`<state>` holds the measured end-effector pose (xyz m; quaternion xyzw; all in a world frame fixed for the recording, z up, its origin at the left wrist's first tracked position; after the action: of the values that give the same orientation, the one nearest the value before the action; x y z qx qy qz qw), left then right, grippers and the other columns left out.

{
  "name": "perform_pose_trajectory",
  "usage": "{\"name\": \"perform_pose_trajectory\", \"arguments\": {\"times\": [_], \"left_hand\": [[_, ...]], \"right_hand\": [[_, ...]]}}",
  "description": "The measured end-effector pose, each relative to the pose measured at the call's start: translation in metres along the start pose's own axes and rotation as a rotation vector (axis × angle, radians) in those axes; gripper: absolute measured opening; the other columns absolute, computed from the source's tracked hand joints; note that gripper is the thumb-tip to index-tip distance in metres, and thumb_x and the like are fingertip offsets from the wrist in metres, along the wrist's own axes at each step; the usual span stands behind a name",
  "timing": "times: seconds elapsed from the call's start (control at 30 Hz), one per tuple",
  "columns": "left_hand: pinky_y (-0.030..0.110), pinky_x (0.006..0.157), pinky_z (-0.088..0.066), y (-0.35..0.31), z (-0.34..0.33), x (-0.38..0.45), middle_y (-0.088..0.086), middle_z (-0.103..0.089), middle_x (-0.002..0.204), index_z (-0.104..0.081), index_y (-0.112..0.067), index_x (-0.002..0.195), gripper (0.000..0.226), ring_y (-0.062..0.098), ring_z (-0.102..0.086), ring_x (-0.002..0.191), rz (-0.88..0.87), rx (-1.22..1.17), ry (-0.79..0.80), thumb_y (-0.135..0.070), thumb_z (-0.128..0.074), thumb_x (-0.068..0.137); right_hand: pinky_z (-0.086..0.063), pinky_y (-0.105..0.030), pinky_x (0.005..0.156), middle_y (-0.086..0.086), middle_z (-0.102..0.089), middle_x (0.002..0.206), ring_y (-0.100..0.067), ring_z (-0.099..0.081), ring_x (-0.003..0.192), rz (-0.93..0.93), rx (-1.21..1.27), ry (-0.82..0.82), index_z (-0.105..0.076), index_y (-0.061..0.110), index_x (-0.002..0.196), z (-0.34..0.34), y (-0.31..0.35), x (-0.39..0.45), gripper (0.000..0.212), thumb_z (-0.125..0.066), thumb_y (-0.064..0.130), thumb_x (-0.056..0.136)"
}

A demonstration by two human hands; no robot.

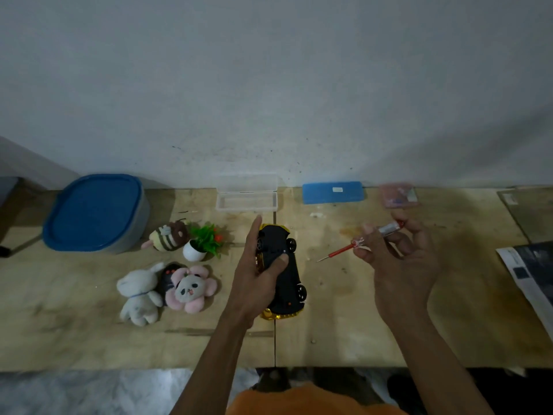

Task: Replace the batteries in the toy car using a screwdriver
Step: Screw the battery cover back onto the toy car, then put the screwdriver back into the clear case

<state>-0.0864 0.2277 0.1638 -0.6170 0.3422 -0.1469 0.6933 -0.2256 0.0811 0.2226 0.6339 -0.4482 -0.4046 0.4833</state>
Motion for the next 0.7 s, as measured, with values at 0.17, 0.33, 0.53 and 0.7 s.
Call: {"name": "perform_pose_trajectory", "arguments": {"times": [0.17, 0.33, 0.53, 0.7], "left_hand": [[0.045, 0.107, -0.046, 0.013, 0.009, 0.004, -0.013, -0.046, 0.146, -0.023, -0.064, 0.145, 0.086, 0.014, -0.049, 0.131, 0.054, 0.139, 0.038, -0.009, -0.064, 0.095], [0.037, 0.082, -0.048, 0.028, -0.004, 0.027, 0.001, -0.046, 0.121, -0.006, -0.062, 0.149, 0.084, 0.022, -0.058, 0.1, 0.044, 0.612, 0.011, -0.025, -0.058, 0.095], [0.041, 0.069, -0.042, 0.062, -0.049, 0.059, 0.012, -0.04, 0.127, 0.004, -0.057, 0.151, 0.084, 0.038, -0.049, 0.11, 0.089, 1.181, 0.022, -0.032, -0.052, 0.093], [0.041, 0.069, -0.044, 0.09, -0.088, 0.072, 0.011, -0.035, 0.135, 0.002, -0.055, 0.151, 0.085, 0.035, -0.043, 0.117, 0.181, 1.372, 0.011, -0.024, -0.052, 0.093]], "right_hand": [[-0.063, -0.035, 0.066, 0.003, -0.072, 0.079, -0.024, -0.074, 0.077, -0.049, -0.01, -0.058, -0.061, 0.018, 0.116, 0.009, -0.009, -0.02, 0.043, -0.079, 0.011, 0.077], [-0.062, -0.031, 0.065, 0.006, -0.073, 0.08, -0.02, -0.075, 0.077, -0.09, -0.04, -0.113, -0.061, 0.014, 0.121, 0.03, -0.013, -0.023, 0.044, -0.077, 0.005, 0.081], [-0.062, -0.032, 0.064, -0.003, -0.069, 0.085, -0.02, -0.075, 0.075, -0.091, -0.066, -0.158, -0.062, 0.018, 0.118, 0.049, -0.02, 0.003, 0.043, -0.079, 0.009, 0.08], [-0.062, -0.031, 0.062, -0.012, -0.066, 0.091, -0.014, -0.074, 0.072, -0.081, -0.099, -0.102, -0.059, 0.009, 0.123, 0.06, -0.028, 0.041, 0.044, -0.078, 0.004, 0.083]]}}
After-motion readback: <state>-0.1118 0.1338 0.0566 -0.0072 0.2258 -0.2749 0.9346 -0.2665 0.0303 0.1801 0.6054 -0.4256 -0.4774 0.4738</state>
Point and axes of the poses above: each hand's wrist, its own x-axis towards the middle knuckle, its own z-axis out of the back of the hand, y = z × x, the point moved 1 cm from there along x, towards the middle knuckle
